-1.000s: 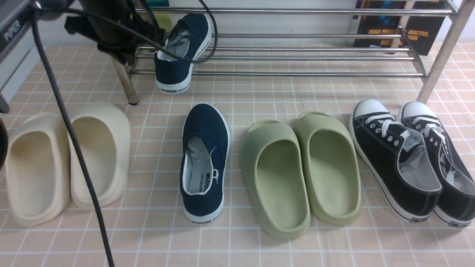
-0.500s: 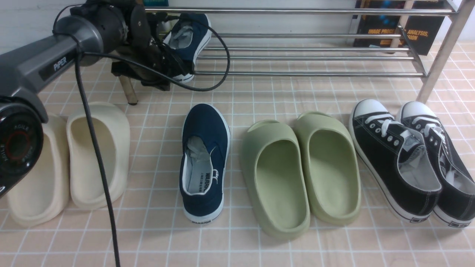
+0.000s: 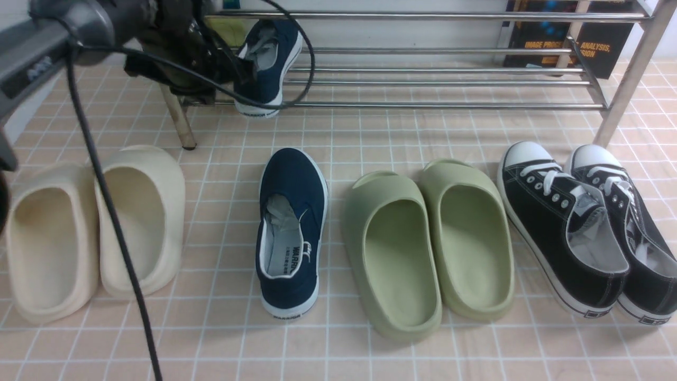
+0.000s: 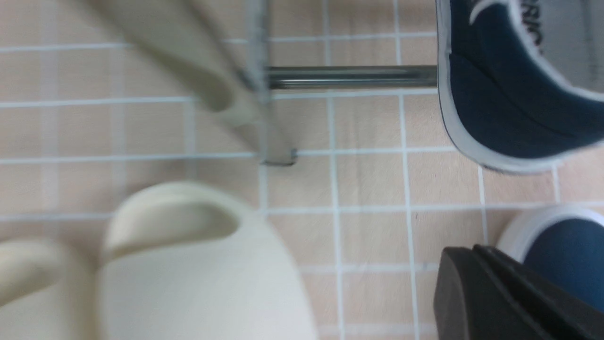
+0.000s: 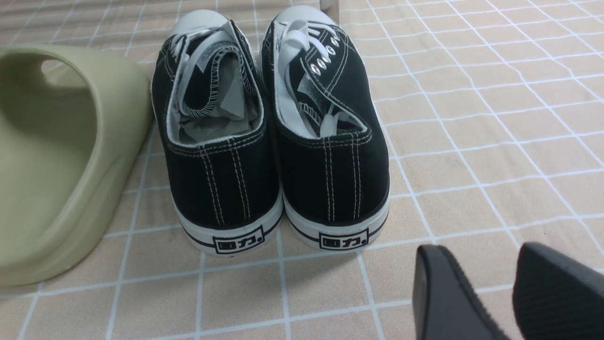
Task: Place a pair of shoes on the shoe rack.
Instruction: Use the left arm to put a shoe into the shoe rack, then use the left arm to grab the shoe closest to it
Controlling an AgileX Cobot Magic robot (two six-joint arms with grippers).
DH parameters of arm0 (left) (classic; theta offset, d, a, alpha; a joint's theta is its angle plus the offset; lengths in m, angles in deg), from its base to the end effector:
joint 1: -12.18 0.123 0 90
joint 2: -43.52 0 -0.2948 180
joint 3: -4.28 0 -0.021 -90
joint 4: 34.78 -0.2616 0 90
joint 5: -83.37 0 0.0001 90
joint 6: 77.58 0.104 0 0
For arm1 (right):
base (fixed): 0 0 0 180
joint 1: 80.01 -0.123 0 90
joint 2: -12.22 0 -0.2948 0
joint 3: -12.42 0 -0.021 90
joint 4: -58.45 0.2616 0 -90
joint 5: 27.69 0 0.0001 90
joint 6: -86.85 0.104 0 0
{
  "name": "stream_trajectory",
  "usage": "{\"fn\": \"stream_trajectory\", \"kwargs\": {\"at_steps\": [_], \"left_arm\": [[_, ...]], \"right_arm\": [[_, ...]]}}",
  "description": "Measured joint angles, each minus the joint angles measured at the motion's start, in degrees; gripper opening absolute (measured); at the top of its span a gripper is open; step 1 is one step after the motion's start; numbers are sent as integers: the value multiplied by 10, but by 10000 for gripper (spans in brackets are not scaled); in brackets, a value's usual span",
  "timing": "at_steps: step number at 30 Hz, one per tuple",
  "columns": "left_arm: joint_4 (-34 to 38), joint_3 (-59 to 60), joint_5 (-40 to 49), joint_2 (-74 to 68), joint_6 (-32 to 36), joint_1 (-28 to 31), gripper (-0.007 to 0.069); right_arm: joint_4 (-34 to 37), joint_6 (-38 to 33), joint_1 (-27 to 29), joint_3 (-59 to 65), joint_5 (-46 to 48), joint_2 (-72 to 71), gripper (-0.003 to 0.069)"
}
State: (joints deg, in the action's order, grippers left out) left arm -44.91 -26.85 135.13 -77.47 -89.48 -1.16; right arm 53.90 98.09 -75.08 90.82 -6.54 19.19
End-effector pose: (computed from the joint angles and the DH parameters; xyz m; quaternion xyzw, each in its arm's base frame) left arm 0.4683 -0.0963 0.3170 0.0406 0.9403 0.0099 0.3377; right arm 0.0656 -0.0087 0.1713 0.0917 0.7957 -0.0007 0.5987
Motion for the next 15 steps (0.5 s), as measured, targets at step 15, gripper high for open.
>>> {"fn": "stream_trajectory", "kwargs": {"at_steps": [15], "left_arm": [[76,264,124,355,48,1,41]], "right_arm": [[0,0,0,0,0,0,240]]}}
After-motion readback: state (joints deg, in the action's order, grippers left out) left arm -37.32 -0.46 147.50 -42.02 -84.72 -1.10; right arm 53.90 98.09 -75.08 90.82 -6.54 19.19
